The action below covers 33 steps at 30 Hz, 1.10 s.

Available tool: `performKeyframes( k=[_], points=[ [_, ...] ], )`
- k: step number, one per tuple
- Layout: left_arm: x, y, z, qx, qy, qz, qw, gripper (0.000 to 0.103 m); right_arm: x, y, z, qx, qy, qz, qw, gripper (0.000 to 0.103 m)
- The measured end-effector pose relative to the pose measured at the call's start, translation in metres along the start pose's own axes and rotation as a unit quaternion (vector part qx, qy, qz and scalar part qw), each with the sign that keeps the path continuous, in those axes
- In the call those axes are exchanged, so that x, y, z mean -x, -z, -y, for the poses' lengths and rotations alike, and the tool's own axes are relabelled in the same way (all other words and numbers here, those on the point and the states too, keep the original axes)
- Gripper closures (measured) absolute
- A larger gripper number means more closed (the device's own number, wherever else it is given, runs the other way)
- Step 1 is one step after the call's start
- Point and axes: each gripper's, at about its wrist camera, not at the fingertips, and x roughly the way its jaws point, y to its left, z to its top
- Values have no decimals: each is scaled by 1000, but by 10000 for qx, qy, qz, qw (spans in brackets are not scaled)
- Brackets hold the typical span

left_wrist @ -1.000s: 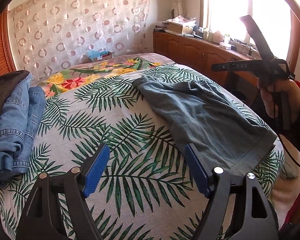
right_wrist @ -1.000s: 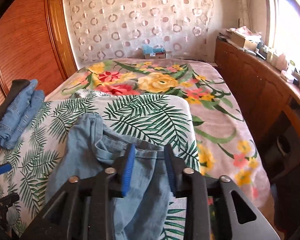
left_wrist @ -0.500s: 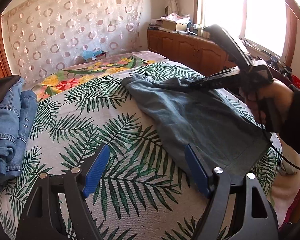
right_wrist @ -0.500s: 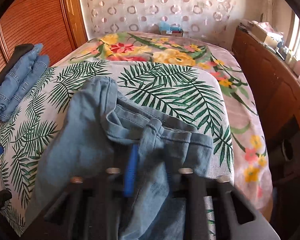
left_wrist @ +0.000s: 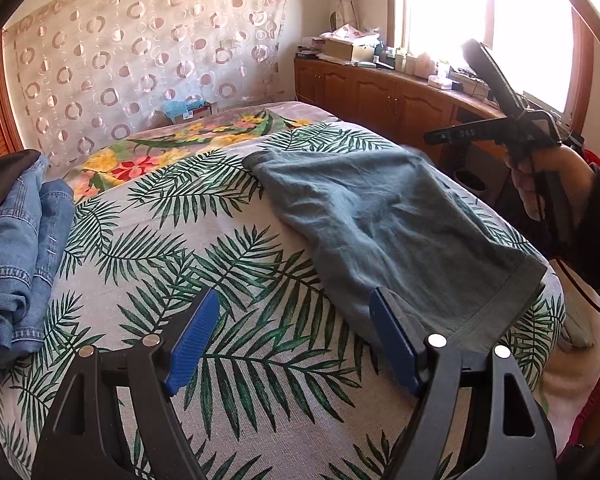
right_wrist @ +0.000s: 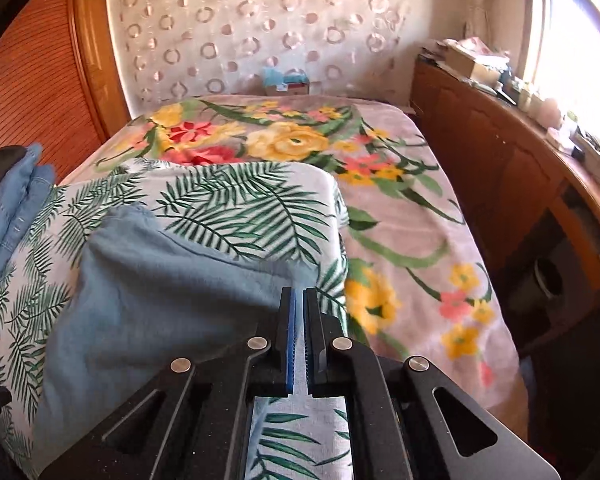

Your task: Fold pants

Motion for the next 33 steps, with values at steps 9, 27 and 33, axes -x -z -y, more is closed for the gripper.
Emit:
performKeyframes(
  k=[9, 27, 33],
  points=[
    [-1, 2, 11, -63, 76, -52, 9999, 25, 43, 29, -8, 94, -447, 204, 9987, 92],
    [0, 18, 41, -269, 323, -260, 9988, 25, 116, 142, -7, 18, -658, -10, 9978, 74],
    [0, 22, 44, -299, 338, -311, 9985, 25, 128, 149, -8, -123, -756, 1, 9971, 74]
  ],
)
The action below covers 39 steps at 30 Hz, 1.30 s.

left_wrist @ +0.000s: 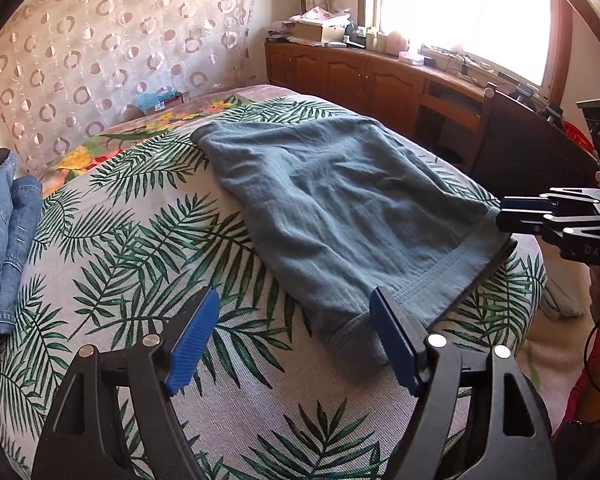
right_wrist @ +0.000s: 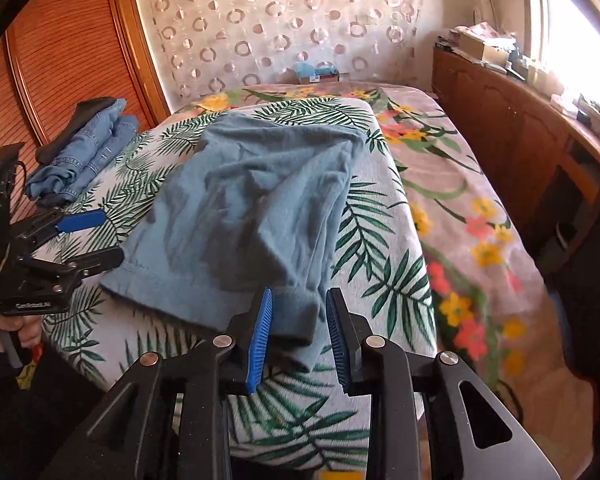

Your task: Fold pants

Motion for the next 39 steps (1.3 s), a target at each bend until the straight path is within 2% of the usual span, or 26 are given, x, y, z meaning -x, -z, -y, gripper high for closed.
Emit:
performKeyframes(
  k=[4, 7, 12, 22, 25, 33, 39],
  points=[
    [-3, 2, 1, 0, -6, -56, 10000, 25, 1, 3, -5, -32, 3, -86, 10000, 74],
    [-5, 3, 2, -17, -9, -92, 10000, 25, 7, 3, -9, -29, 52, 33, 10000, 87],
    [-9, 5, 3, -26, -22, -151, 9999, 25, 22, 5, -21, 134, 26, 194, 9997, 95],
    [-7, 7, 5, -36, 24, -158, 9999, 25, 15, 15, -13, -33, 79, -37, 10000, 95],
    [-6, 8, 4, 0, 94, -151, 9998, 25, 18, 14, -14, -38, 104, 9, 9999, 91],
    [-4, 13, 8, 53, 480, -211, 9986, 45, 23, 12, -14, -71, 166, 268, 9995, 82],
    [-5, 15, 13, 59, 626, -245, 9977, 59, 11, 16, -16, -121, 122, 244, 9996, 80]
  ],
)
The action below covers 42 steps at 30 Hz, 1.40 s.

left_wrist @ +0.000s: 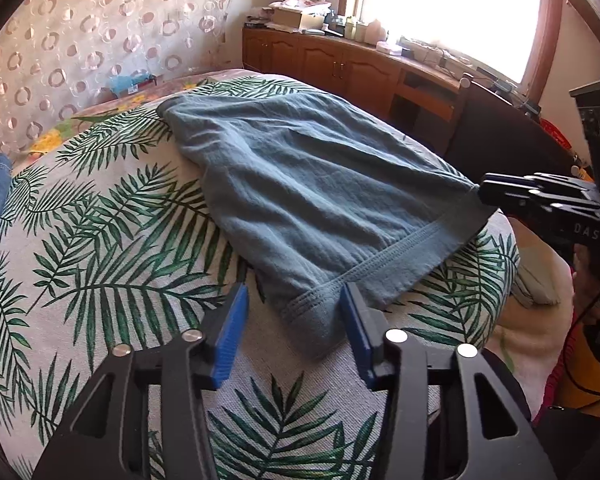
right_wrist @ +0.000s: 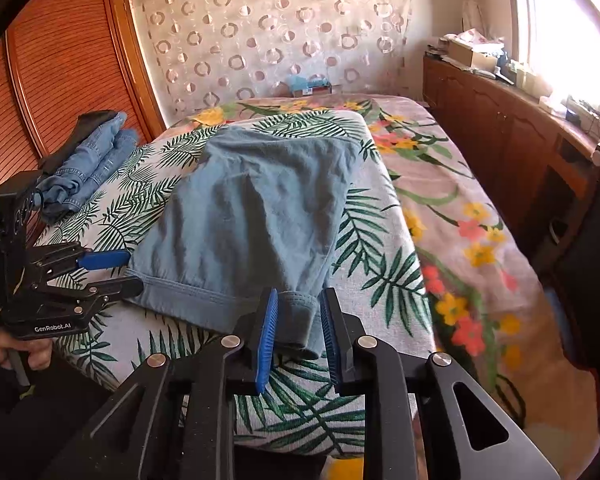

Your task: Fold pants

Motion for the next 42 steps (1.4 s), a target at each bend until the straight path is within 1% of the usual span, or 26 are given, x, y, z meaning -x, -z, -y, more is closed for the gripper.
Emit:
performKeyframes(
  k=[4, 5, 8, 11, 14, 18, 21, 23, 26, 27, 28, 29, 31, 33, 34, 35, 37, 42],
  points=[
    [2, 2, 5, -47, 148, -9, 9999, 75, -8, 1, 4, -55, 9, -73, 10000, 80],
    [4, 2, 6, -79, 117, 7, 9999, 79, -8, 0, 4, -58, 8, -81, 9999, 80],
    [10, 4, 7, -65, 161, 41, 9998, 85, -10, 0, 5, -61, -28, -121, 9999, 79],
    [15, 6, 5, -12, 178, 54, 9998, 86, -10, -1, 4, -33, -39, -136, 9999, 78],
    [12, 8, 3, 28, 170, -35, 9998, 86, -11, -1, 2, -11, -12, -146, 9999, 76],
    [11, 7, 3, 25, 147, -49, 9999, 86, -13, 1, 4, -6, 34, -168, 9999, 74],
    [10, 7, 3, 37, 126, -44, 9999, 85, -15, 3, 5, -46, 48, -216, 9997, 71],
    [10, 7, 2, 52, 96, -44, 9999, 82, -18, 4, 7, -60, 48, -253, 9996, 69],
    [9, 7, 0, 105, 33, -50, 9999, 73, -18, 4, 7, -108, 27, -263, 9996, 68],
    [9, 7, -1, 134, 19, -53, 9999, 71, -19, 4, 7, -118, 24, -263, 9996, 68],
    [8, 6, -2, 153, -6, -54, 9999, 65, -19, 4, 8, -129, 20, -263, 9996, 68],
    [8, 6, -4, 187, -67, -52, 9998, 56, -19, 4, 8, -139, 12, -261, 9996, 68],
    [6, 6, -9, 307, -113, -52, 9995, 50, -19, 5, 9, -158, -10, -244, 9996, 68],
    [5, 5, -12, 381, -128, -59, 9992, 40, -19, 5, 10, -164, -22, -241, 9996, 68],
    [5, 5, -13, 372, -158, -60, 9992, 30, -19, 5, 10, -170, -25, -237, 9996, 68],
    [4, 5, -14, 368, -179, -68, 9991, 24, -19, 5, 10, -173, -25, -233, 9996, 68],
    [2, 5, -13, 368, -137, -89, 9992, 23, -19, 6, 10, -167, -21, -226, 9996, 68],
    [2, 5, -11, 375, -218, -71, 9990, 23, -19, 7, 8, -146, -18, -200, 9997, 67]
  ],
)
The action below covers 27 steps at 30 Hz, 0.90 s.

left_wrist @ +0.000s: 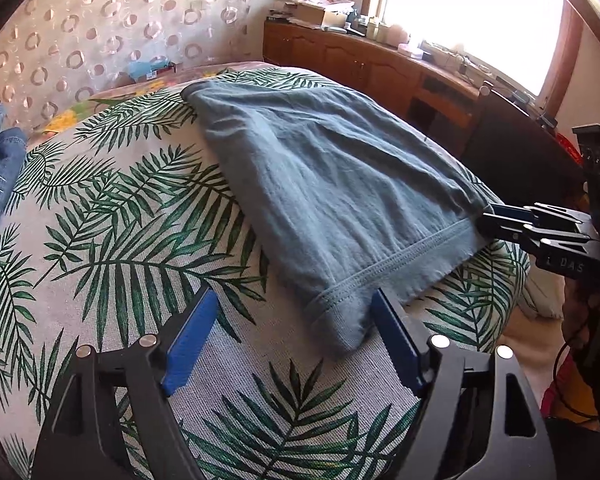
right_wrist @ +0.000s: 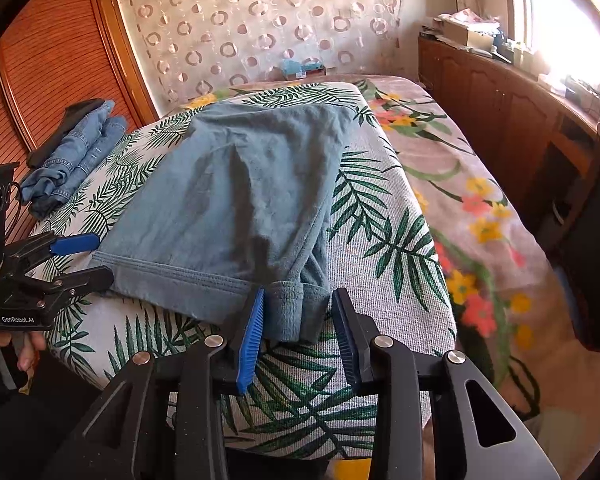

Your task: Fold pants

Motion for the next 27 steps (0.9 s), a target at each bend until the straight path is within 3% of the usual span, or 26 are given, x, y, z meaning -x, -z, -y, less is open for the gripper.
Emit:
performKeyframes(
  k=[6, 12, 18, 20, 27],
  points=[
    [2, 0, 2, -23, 32, 53, 10000, 24, 1, 1, 0, 73, -64, 6, 10000, 67],
    [1, -1, 5, -66, 146, 61, 9999, 41, 1, 3, -2, 135, -75, 21, 9999, 68],
    [3, -1, 8, -95, 386, 36, 9992, 62, 3, 3, -1, 145, -145, 26, 9998, 78],
    [3, -1, 11, -136, 488, 26, 9987, 72, 4, 3, -2, 163, -212, 31, 9996, 86],
    [11, -1, 14, -190, 460, 70, 9987, 81, 7, 3, -4, 174, -311, 17, 9994, 91]
  ],
)
